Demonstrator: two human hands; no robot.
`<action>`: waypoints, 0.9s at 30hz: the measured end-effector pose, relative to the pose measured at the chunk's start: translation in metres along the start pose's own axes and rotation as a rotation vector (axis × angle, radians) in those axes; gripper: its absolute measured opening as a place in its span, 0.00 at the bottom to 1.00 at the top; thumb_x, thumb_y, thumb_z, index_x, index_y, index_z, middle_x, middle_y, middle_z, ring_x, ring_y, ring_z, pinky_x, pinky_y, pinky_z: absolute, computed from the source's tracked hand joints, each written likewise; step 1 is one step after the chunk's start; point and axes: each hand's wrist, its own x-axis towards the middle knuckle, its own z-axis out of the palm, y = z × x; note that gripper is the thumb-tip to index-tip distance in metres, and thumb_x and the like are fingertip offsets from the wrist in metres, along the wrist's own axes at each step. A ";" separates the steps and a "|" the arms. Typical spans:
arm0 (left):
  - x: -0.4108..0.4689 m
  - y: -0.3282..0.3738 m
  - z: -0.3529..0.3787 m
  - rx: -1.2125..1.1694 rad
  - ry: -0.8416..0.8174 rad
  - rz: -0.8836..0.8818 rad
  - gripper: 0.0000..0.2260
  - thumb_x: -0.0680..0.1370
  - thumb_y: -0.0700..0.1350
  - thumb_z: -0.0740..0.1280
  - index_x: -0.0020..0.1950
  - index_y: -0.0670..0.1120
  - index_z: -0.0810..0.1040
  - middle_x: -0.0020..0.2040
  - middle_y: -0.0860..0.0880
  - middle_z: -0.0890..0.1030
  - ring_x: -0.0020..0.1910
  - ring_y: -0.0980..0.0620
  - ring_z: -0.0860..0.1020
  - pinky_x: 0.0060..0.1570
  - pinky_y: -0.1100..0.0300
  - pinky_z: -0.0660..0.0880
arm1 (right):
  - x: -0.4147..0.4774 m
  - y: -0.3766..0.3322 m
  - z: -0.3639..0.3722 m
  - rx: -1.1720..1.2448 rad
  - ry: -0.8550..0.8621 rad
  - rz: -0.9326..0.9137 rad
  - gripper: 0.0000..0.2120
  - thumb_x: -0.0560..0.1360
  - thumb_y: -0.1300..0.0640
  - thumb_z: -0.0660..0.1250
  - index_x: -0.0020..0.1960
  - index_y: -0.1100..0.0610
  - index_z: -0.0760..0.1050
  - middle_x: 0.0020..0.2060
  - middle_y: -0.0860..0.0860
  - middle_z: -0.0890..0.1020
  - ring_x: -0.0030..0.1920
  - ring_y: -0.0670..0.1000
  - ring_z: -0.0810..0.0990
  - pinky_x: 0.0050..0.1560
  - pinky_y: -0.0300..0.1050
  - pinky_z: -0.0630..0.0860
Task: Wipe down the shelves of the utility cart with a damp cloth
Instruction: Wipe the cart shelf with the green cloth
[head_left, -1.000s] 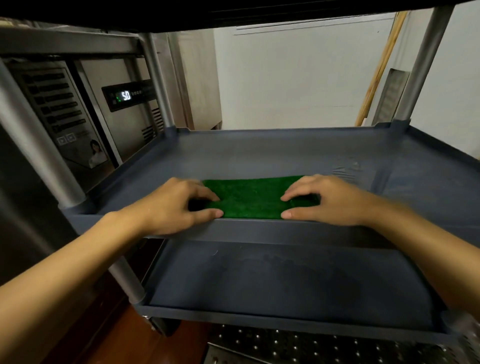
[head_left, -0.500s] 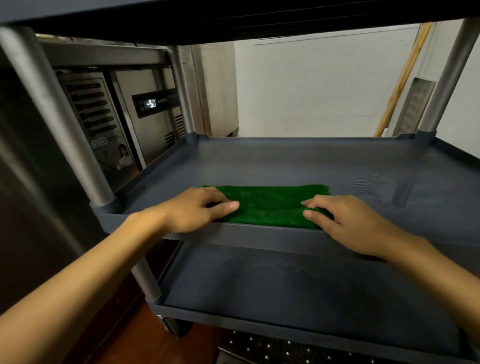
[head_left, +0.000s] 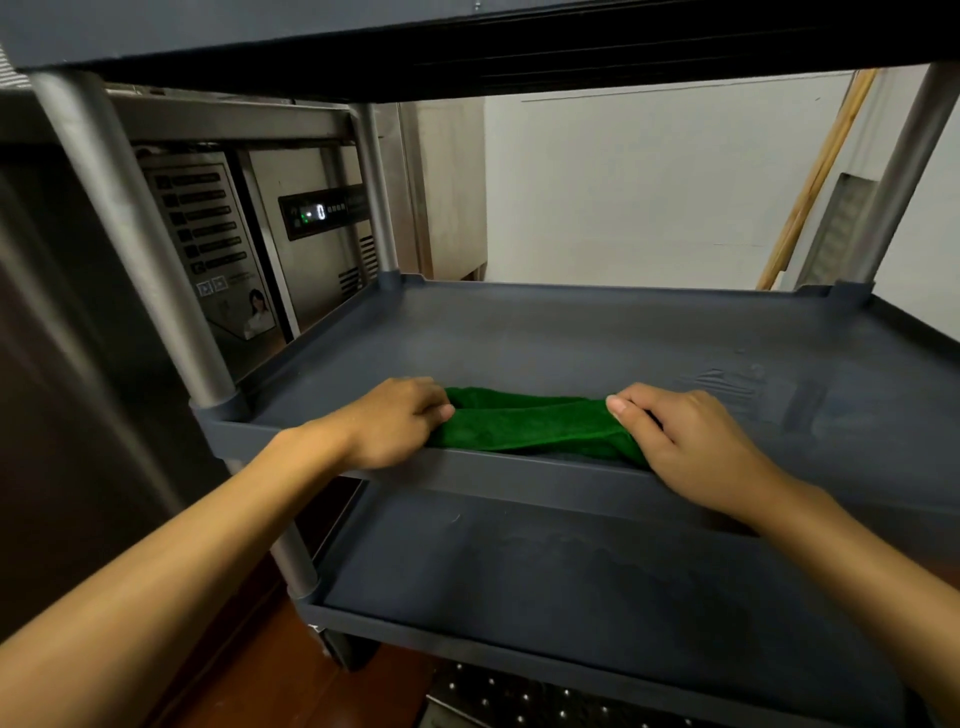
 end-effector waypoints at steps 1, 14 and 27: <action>-0.001 0.002 -0.001 -0.004 -0.008 -0.016 0.13 0.85 0.46 0.58 0.51 0.39 0.77 0.46 0.50 0.74 0.48 0.49 0.73 0.45 0.60 0.61 | 0.000 0.000 0.000 0.024 0.005 0.002 0.18 0.82 0.50 0.58 0.33 0.47 0.63 0.22 0.48 0.66 0.26 0.49 0.68 0.31 0.43 0.60; -0.019 0.038 -0.011 -0.044 0.226 0.050 0.28 0.80 0.69 0.44 0.37 0.51 0.70 0.34 0.48 0.76 0.36 0.50 0.75 0.39 0.50 0.69 | 0.013 0.008 -0.027 0.323 0.021 0.103 0.24 0.81 0.42 0.58 0.32 0.53 0.57 0.24 0.45 0.59 0.26 0.45 0.60 0.33 0.47 0.59; 0.026 0.104 -0.035 0.060 0.093 0.227 0.25 0.67 0.69 0.67 0.51 0.50 0.80 0.47 0.49 0.79 0.46 0.48 0.78 0.48 0.49 0.76 | -0.005 0.048 -0.132 0.039 -0.289 0.148 0.13 0.71 0.42 0.72 0.47 0.50 0.80 0.41 0.48 0.83 0.44 0.48 0.81 0.48 0.47 0.75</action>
